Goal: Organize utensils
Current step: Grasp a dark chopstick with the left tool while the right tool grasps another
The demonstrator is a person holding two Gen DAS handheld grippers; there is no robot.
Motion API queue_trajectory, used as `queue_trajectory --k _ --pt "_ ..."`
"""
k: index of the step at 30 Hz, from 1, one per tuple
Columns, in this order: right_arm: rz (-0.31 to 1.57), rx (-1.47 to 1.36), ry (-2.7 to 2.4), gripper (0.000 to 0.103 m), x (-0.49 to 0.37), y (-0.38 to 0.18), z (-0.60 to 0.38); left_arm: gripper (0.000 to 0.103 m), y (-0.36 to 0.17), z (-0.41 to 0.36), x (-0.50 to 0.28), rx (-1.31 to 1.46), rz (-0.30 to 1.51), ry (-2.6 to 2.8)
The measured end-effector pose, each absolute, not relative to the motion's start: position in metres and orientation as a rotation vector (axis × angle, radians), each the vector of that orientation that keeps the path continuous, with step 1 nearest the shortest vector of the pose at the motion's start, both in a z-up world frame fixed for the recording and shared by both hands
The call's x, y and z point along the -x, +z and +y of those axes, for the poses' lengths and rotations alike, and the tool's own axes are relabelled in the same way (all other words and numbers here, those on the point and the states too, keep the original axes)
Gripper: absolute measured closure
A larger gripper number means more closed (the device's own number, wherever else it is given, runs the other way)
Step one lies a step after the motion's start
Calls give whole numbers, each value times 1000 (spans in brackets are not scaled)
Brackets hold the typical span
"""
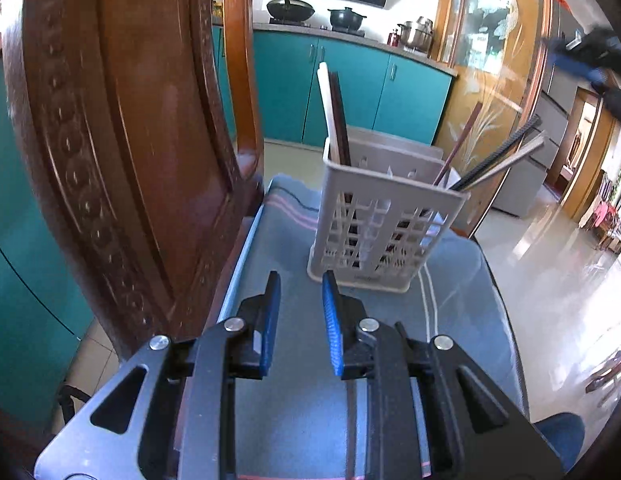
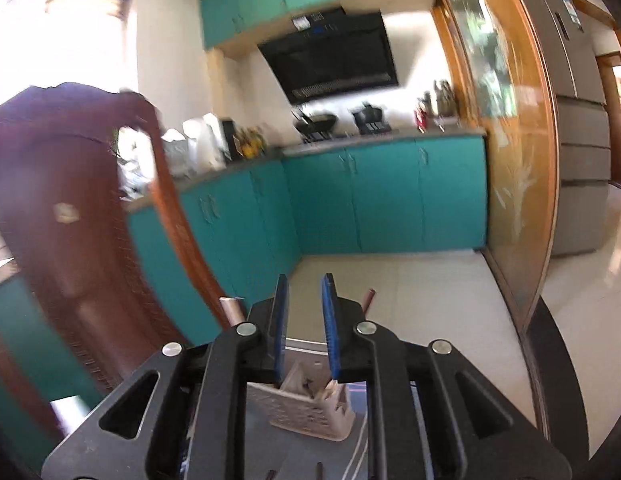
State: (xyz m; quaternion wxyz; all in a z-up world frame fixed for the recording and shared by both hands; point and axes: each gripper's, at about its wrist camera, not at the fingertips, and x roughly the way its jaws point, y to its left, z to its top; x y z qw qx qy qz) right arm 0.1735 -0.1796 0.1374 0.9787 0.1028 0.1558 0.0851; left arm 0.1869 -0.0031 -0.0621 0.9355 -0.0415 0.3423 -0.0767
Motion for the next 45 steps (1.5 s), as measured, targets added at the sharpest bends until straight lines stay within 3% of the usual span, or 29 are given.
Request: queue_trajectory --k 6,11,15,23,26,36,39,41,45 --pt "370 -208 394 86 -105 87 -176 81 -85 -4 -178 58 752 -151" --pt "870 -117 314 86 -150 -35 -142 81 -104 -5 -176 72 813 -153" --pt "1030 -72 229 86 -180 -85 -125 81 -112 -12 -174 38 850 -162" --pt "1143 -78 168 86 -203 -111 -118 73 -133 -21 -171 7 911 -202" --pt "1140 -91 160 102 -198 -114 -122 70 -140 -29 -174 -6 928 -223" --pt "1098 -290 102 102 -174 -105 -178 62 -168 -63 -192 -68 1027 -288" --pt "1079 -262 110 102 -177 -97 -175 77 -177 -73 -197 -111 1037 -280" --pt "1075 -239 127 96 -180 -96 -172 94 -178 -75 -198 -114 1033 -304" --pt "1066 -210 152 92 -185 -96 -158 96 -173 -74 -200 -116 986 -376"
